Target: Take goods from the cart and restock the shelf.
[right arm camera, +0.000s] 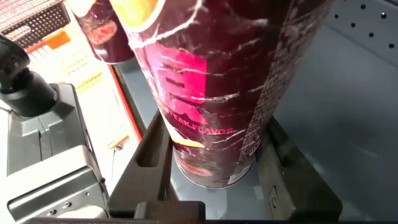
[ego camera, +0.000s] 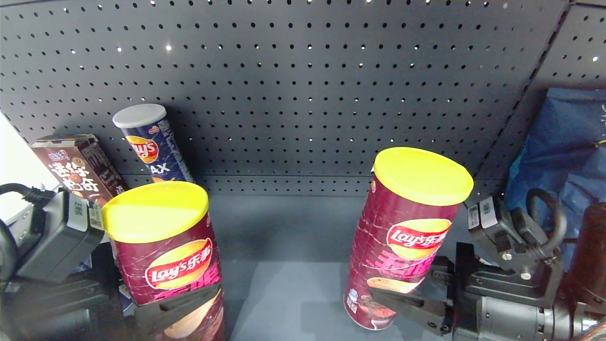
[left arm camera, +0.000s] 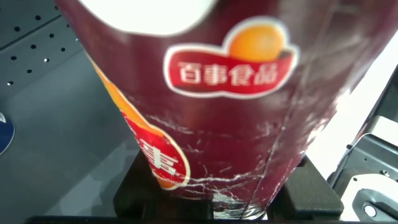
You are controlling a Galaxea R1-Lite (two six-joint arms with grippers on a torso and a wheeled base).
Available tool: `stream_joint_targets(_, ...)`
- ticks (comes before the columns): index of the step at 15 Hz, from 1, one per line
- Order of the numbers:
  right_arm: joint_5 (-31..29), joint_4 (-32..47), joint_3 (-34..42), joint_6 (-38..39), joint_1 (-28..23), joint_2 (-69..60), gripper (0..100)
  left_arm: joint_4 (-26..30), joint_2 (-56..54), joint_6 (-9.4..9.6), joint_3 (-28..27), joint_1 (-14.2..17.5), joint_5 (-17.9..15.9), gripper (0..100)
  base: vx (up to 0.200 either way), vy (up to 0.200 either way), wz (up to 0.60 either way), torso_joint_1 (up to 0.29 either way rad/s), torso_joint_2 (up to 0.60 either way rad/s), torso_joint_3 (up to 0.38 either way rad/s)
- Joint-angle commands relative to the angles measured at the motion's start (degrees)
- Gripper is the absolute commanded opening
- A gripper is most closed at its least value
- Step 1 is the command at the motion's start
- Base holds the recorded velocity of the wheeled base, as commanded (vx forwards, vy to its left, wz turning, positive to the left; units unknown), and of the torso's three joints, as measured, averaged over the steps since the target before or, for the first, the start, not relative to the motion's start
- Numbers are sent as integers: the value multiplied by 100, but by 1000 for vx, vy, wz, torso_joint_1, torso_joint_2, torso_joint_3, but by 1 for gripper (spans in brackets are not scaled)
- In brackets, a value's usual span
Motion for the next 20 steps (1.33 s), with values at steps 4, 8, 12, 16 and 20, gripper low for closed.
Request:
stream_joint_targets(4,3,-95,251,-37,16,-51,0,-17,5,-1,-8,33,1,0,0,0,0,0,0,0)
stream_joint_targets(8,21,-306,488,-37,16,-51,0,-26,5,-1,-17,51,1,0,0,0,0,0,0,0)
stream_joint_targets(12,30,-358,558,-46,16,-43,0,-26,5,-1,-26,51,1,0,0,0,0,0,0,0)
stream_joint_targets(16,39,-358,594,-46,7,10,0,-26,13,-1,-70,51,1,0,0,0,0,0,0,0)
stream_joint_targets(20,39,-358,629,-46,7,63,0,-26,13,-1,-70,51,-7,0,0,0,0,0,0,0)
